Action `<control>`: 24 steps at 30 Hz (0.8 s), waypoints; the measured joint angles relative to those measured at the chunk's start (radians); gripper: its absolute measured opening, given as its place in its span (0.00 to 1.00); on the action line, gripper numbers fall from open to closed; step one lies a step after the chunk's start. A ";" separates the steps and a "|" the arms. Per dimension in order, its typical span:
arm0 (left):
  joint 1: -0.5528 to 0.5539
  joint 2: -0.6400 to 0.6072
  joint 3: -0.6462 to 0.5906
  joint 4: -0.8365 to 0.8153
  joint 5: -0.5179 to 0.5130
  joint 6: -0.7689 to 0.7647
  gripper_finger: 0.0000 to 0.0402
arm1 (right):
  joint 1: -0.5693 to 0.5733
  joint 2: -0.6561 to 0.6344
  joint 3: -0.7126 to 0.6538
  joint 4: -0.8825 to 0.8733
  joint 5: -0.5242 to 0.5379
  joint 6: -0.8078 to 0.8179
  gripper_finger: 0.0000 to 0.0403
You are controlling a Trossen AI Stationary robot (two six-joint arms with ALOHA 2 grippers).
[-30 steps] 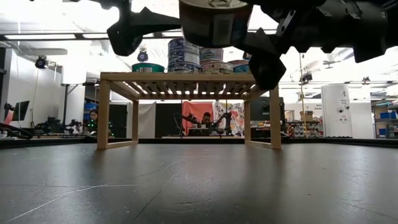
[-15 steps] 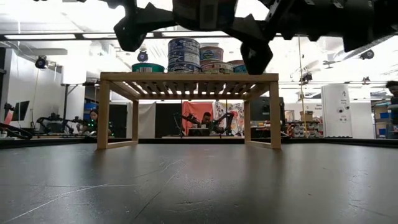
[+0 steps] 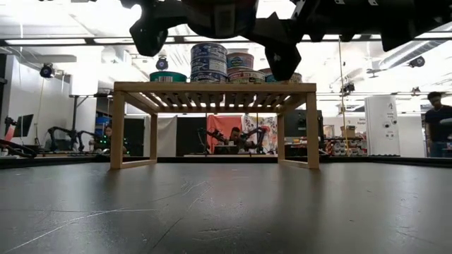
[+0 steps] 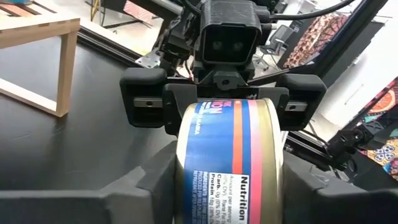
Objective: Stack canned seafood by type on shelf
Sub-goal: Stack the blue and pink tuna can on top of the blue and pink tuna can
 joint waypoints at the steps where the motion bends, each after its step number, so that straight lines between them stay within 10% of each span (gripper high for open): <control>1: 0.000 0.000 0.000 0.001 0.003 0.002 0.42 | 0.000 0.000 0.000 0.000 0.001 0.001 0.47; 17: 0.003 -0.028 0.000 -0.006 0.013 -0.114 0.42 | -0.002 -0.045 0.002 -0.067 0.008 -0.004 0.72; 24: 0.003 -0.165 0.000 -0.207 0.014 -0.299 0.42 | 0.013 -0.193 0.001 -0.342 0.176 -0.091 0.76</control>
